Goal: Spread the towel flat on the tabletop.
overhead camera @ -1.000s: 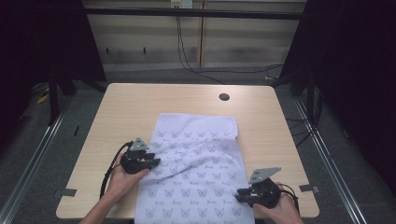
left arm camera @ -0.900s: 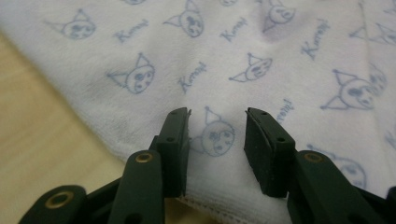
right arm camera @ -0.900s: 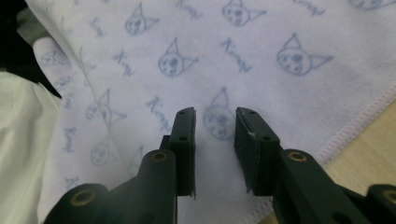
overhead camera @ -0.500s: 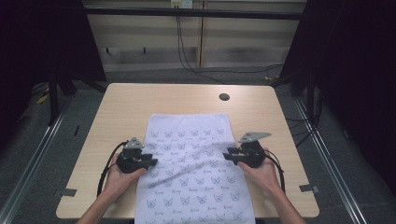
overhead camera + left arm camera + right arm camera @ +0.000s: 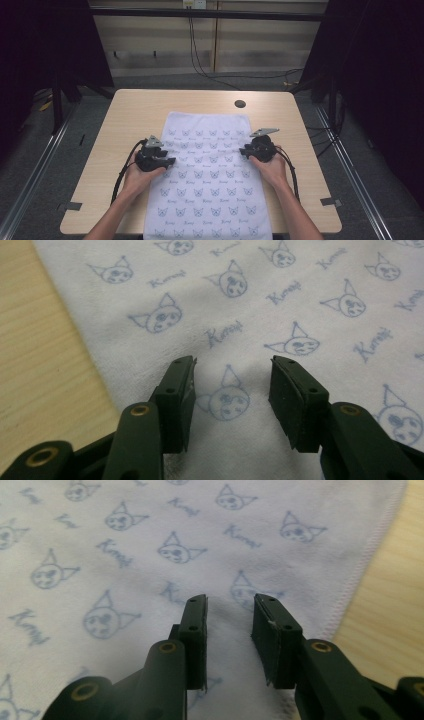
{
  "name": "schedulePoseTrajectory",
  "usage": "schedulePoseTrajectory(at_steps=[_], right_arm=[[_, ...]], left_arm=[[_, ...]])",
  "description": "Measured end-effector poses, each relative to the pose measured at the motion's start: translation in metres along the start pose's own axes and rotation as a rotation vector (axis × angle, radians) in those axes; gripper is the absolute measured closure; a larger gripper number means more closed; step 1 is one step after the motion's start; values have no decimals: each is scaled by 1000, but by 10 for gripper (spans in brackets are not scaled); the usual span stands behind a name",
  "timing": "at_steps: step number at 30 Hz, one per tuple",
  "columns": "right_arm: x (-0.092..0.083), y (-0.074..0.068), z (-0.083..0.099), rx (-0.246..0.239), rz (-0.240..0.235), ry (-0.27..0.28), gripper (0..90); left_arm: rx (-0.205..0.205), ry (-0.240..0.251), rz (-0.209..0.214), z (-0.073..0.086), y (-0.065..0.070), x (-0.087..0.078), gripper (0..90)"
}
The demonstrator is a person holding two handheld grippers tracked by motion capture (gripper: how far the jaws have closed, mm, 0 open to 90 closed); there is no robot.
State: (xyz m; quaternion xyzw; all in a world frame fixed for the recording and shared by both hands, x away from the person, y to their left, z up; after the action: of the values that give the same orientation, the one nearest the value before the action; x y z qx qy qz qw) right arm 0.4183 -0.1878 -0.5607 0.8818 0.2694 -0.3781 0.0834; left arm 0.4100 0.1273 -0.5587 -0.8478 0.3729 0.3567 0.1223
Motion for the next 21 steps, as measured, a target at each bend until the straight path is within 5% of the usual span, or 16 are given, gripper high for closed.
schedulePoseTrajectory(at_steps=[4,5,7,9,12,13,16,21], right_arm=[[-2,10,1,34,11,0,671],[-4,10,2,40,21,0,612],[-10,6,6,33,2,9,619],[-20,-1,9,14,-13,14,615],[-31,-5,10,19,-49,41,614],[-44,-8,10,20,-73,72,606],[-62,-13,9,29,-95,110,600],[-70,-10,15,47,-99,134,583]], left_arm=[[-48,19,30,-2,-2,2,540],[-60,11,42,-2,-3,1,542],[-58,0,63,0,-2,-4,574],[-32,47,44,0,-3,-20,575],[-23,41,37,4,-3,-28,575],[-44,67,65,7,-1,-36,573],[-90,115,60,5,-9,-53,540],[-150,176,33,2,-23,-69,508]])
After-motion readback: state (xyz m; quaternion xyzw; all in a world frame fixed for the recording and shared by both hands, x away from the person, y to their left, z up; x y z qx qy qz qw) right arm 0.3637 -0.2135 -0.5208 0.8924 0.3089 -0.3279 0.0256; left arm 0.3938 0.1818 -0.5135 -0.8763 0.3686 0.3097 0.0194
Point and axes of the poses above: each handheld gripper's, and its own axes: x roughly forward along the jaws, z roughly out of its underside, y roughly to its right, the point moved 8 cm from there along x, roughly forward along the jaws
